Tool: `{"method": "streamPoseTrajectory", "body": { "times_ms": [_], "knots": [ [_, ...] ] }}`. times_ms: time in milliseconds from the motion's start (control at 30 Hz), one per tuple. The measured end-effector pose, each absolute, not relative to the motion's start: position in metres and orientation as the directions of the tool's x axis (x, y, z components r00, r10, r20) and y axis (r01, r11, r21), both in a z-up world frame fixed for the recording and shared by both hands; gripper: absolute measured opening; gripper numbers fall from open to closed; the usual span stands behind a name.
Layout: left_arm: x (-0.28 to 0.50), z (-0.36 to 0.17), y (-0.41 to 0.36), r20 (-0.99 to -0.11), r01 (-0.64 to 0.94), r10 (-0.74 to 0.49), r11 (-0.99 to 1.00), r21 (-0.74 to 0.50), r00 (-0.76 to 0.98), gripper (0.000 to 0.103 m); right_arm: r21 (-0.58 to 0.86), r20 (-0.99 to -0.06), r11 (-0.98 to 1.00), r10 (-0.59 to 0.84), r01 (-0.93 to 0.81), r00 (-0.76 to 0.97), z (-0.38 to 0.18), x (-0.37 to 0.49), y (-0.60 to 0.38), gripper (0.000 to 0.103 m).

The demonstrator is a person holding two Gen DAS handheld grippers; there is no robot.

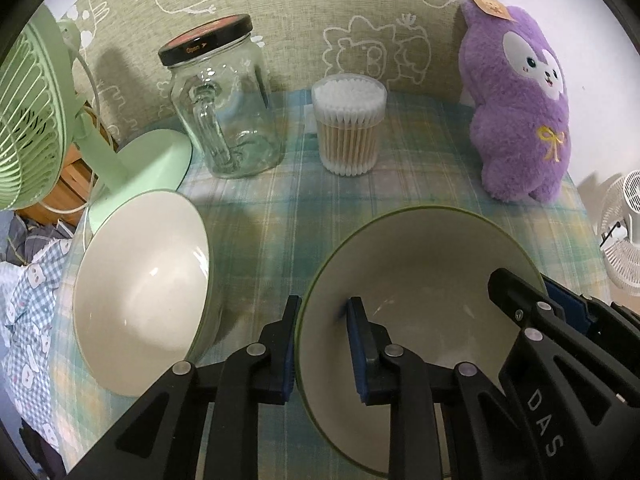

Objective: Organize plates and bowls
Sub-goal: 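Close both grippers side by side on that bowl's rim, then carry the second beige bowl with both grippers and lower it near the plate stack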

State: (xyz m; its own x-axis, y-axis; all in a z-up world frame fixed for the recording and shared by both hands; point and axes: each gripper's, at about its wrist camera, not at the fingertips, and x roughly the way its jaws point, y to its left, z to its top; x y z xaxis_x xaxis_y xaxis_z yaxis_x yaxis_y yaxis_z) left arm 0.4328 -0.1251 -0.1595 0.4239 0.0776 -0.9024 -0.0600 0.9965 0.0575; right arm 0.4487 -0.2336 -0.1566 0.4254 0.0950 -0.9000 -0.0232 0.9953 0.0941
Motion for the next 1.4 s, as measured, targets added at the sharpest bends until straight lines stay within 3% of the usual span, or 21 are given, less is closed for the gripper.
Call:
{"method": "streamPoseTrajectory", "body": {
  "times_ms": [967, 1400],
  "knots": [
    [0.302, -0.042, -0.085, -0.829, 0.015, 0.002, 1.000, 0.012, 0.559, 0.020, 0.056, -0.831, 0.997, 0.021, 0.047, 0.556, -0.034, 0.309, -0.202, 0.023],
    [0.227, -0.023, -0.047, -0.813, 0.067, -0.020, 0.997, 0.023, 0.582, 0.020, 0.045, -0.817, 0.996, -0.006, 0.075, 0.577, -0.012, 0.227, -0.160, 0.023]
  ]
}}
